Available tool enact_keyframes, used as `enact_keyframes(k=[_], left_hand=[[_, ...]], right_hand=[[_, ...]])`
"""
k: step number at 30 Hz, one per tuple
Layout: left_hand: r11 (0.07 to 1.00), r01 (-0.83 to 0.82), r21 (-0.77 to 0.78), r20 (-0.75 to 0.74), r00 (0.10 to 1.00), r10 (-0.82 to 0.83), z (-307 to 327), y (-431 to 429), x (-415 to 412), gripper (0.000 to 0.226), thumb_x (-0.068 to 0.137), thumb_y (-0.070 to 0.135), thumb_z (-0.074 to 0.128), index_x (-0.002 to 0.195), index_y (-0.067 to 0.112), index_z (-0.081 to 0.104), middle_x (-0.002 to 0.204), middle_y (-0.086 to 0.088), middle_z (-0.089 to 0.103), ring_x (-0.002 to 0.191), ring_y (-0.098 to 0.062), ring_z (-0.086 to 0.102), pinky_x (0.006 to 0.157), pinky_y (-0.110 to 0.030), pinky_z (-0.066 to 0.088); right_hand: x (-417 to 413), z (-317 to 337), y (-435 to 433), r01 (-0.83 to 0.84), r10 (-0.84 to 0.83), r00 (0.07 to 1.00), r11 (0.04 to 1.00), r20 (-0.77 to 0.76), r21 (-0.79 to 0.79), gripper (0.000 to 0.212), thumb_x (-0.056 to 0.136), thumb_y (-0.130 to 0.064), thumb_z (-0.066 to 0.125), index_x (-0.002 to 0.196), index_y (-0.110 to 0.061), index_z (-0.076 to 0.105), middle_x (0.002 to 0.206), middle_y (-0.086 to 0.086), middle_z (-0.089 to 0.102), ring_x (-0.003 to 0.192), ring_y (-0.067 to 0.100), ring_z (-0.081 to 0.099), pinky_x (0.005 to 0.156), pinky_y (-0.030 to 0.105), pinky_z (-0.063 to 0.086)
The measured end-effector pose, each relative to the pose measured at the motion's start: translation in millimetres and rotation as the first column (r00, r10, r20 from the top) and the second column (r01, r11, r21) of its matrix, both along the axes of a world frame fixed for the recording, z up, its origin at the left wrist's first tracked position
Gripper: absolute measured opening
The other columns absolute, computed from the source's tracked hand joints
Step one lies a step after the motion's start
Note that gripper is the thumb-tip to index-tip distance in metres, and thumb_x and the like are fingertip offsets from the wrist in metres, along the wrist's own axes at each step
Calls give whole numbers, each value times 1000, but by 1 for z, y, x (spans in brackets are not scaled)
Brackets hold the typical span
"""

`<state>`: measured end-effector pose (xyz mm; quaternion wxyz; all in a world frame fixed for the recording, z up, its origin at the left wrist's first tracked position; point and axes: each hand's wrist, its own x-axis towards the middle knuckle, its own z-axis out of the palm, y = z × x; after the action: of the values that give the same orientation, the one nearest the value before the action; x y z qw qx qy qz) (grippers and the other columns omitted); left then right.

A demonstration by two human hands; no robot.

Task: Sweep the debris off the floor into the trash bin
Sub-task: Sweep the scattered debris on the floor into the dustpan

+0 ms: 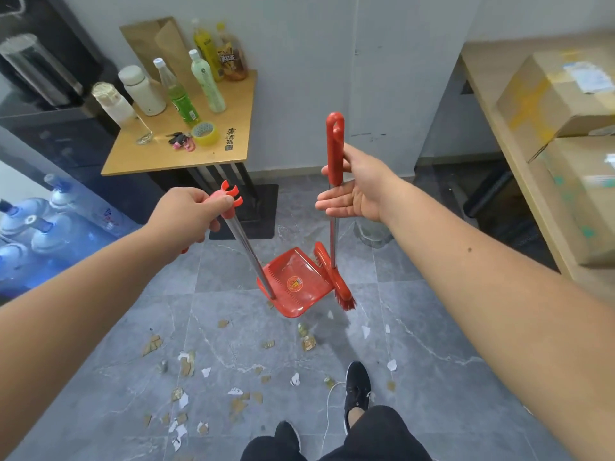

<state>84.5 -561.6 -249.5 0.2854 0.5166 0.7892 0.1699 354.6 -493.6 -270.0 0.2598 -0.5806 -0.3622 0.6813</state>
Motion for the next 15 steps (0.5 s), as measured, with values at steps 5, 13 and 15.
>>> enact_keyframes(k=[5,13,15], left_hand=[[999,46,12,53,998,-46,-1,-29,-18,39,96,48,59,91,11,72,82,-9,70,55,-17,51,44,-25,38],[992,122,14,85,989,-122,-21,-75,-46,43,94,52,60,84,11,70,66,-6,55,52,-16,46,42,-26,39],[991,133,8,84,988,-133,-31,-81,-50,45,93,54,61,84,11,71,65,-7,54,52,-17,46,43,-27,40]], right_hand=[[-25,-2,-43,67,-67,998,998,11,9,70,84,-76,53,108,-11,66,101,28,73,85,38,76,80,44,62],[-63,-14,-106,157,-157,987,987,-29,-14,59,90,-63,56,113,-9,65,106,30,71,88,40,76,83,45,60],[-68,-21,-119,177,-178,983,984,-39,-31,57,91,-60,55,113,-9,64,107,30,71,88,40,76,83,45,59]])
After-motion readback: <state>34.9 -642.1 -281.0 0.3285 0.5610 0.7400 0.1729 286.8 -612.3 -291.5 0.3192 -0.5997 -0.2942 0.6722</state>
